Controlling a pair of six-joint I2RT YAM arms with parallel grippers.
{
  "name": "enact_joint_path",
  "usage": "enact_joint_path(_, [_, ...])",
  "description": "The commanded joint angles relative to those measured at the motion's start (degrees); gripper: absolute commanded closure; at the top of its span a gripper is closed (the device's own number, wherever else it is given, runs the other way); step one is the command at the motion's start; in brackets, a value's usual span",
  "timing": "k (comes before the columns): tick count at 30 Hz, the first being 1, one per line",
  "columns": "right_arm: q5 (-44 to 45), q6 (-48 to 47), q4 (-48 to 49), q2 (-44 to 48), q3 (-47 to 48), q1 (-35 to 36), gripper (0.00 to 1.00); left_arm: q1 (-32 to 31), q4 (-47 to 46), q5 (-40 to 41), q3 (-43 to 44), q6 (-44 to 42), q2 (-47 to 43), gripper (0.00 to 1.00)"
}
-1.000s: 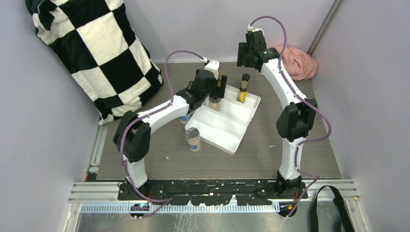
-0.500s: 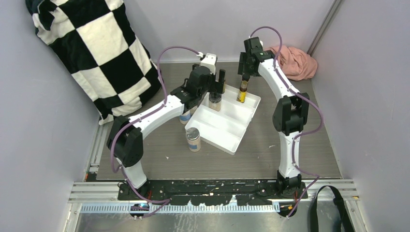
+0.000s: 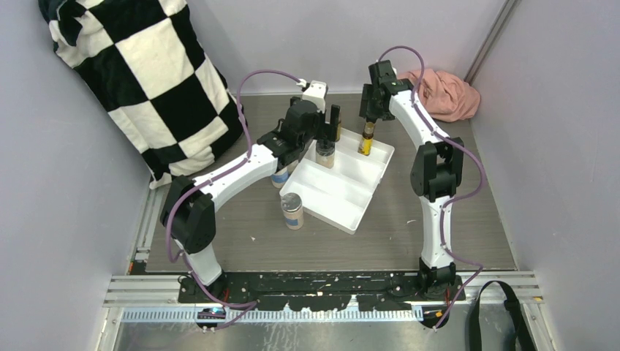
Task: Organize the condiment bottles
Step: Pick up the bottle from the center of the board.
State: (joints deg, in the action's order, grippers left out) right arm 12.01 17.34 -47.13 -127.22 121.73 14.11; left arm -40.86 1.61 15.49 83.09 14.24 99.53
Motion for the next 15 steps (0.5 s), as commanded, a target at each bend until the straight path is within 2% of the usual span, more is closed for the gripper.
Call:
enact_joint_path(1, [-0.97, 0.76, 1.18, -0.79, 2.82, -0.34, 0.33, -0.27, -1.39, 1.04, -0.29, -1.31, -3.03, 0.13])
enact_joint_path(15, [-2.46, 0.59, 1.08, -4.06, 5.53, -0.99, 0.35, -0.25, -3.67, 0.82, -2.09, -1.4, -2.59, 0.13])
